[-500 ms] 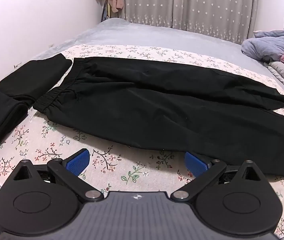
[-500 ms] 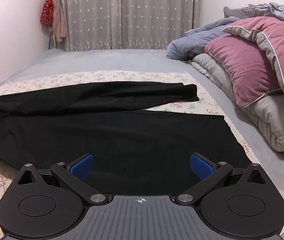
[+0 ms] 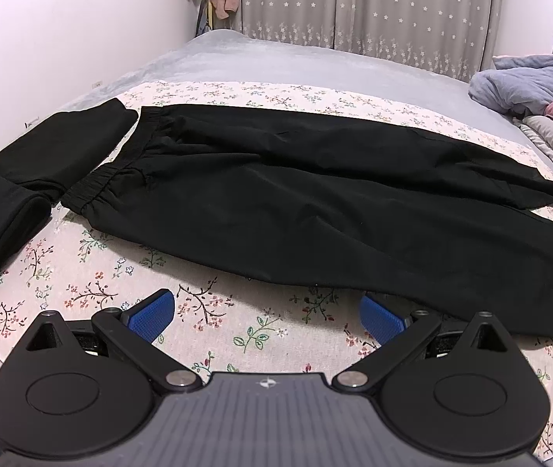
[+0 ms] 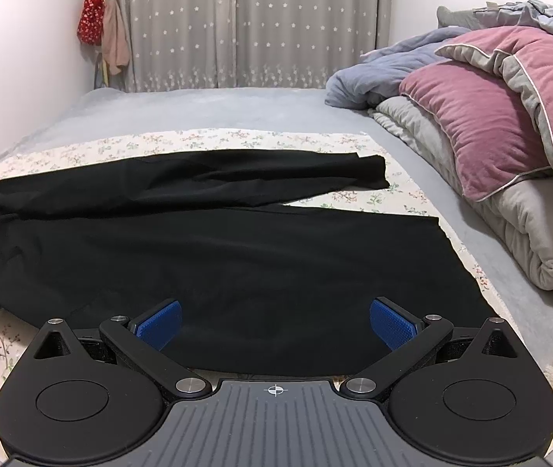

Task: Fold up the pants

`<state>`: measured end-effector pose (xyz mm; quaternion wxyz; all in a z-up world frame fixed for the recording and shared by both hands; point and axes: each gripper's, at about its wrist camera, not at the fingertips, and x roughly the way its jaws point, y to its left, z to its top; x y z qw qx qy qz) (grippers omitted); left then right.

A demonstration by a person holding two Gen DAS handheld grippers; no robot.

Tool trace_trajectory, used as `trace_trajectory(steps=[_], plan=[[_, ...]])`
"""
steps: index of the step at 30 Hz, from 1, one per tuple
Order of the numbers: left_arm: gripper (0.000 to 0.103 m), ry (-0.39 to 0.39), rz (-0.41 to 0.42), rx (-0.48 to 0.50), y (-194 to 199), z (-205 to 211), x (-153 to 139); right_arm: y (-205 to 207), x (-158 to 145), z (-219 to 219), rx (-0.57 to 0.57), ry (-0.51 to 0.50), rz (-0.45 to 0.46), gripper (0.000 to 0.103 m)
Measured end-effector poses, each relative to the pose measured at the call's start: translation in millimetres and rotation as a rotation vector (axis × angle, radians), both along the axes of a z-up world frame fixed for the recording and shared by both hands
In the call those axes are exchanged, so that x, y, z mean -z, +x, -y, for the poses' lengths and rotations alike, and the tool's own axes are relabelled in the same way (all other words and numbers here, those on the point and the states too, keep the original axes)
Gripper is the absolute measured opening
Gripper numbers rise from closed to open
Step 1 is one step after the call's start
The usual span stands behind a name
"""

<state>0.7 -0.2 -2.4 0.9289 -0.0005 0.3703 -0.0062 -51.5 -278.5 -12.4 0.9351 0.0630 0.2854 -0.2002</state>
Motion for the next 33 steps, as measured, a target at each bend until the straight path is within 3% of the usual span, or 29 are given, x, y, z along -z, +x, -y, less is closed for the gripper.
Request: trace_trajectory(steps=[20,33], plan=[[0.103,-0.011,-0.028,0.016,-1,5,4,2,3,-1,-0.014,-0.006,-0.009,0.103],[0.103,-0.048,-0.062,-0.023,12,-11,6,3,3,-3,-0.01,-0.073,-0.031,0.103]])
